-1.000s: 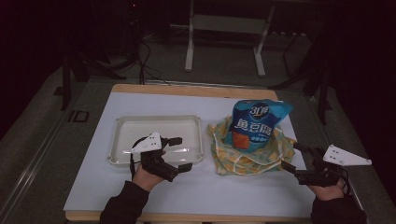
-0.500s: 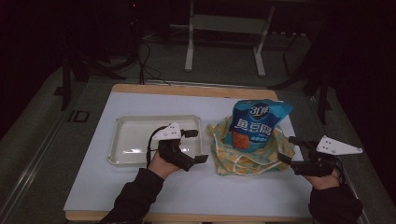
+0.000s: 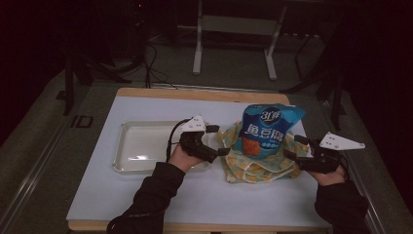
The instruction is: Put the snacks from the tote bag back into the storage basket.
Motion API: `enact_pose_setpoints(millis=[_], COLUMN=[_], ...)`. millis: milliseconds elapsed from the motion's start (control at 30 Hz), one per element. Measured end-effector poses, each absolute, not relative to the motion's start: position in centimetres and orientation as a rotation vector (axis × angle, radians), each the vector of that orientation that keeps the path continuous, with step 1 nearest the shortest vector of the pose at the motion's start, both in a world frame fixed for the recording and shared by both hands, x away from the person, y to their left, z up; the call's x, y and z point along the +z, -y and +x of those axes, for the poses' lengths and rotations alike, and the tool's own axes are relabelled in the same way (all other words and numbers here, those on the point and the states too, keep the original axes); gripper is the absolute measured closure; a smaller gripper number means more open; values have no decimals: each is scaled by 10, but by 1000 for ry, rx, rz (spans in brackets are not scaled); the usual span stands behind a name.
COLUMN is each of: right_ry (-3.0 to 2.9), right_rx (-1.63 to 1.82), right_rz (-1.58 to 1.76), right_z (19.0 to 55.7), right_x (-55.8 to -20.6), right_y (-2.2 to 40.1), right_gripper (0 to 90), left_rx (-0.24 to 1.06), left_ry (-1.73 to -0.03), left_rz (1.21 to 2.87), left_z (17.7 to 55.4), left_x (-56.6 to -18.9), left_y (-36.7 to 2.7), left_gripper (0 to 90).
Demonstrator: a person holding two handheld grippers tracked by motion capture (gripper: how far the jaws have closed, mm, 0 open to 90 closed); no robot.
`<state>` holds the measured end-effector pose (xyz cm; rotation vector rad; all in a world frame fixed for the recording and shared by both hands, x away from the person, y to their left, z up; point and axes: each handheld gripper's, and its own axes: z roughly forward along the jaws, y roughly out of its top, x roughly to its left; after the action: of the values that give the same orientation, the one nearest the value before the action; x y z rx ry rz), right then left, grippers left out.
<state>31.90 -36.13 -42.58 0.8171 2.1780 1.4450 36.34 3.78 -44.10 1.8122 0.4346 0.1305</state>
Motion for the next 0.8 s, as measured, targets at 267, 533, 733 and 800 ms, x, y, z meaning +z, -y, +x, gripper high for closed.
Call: enact_pose_setpoints(millis=[267, 533, 733, 800], right_ry=[-2158, -2121, -2145, -2150], right_rx=[1416, 1421, 1380, 1371], right_rz=[855, 873, 858, 857], right_z=[337, 346, 349, 350], right_x=[-425, -426, -428, -429], right_y=[354, 351, 345, 343], right_gripper=[283, 429, 553, 582], left_rx=[175, 175, 196, 194], left_ry=[-477, -492, -500, -505], left_rz=[1810, 1833, 1857, 1865], left_z=[379, 392, 400, 402], left_x=[-441, -445, -448, -449], left_y=[-16, 7, 23, 26], left_gripper=[149, 321, 447, 468])
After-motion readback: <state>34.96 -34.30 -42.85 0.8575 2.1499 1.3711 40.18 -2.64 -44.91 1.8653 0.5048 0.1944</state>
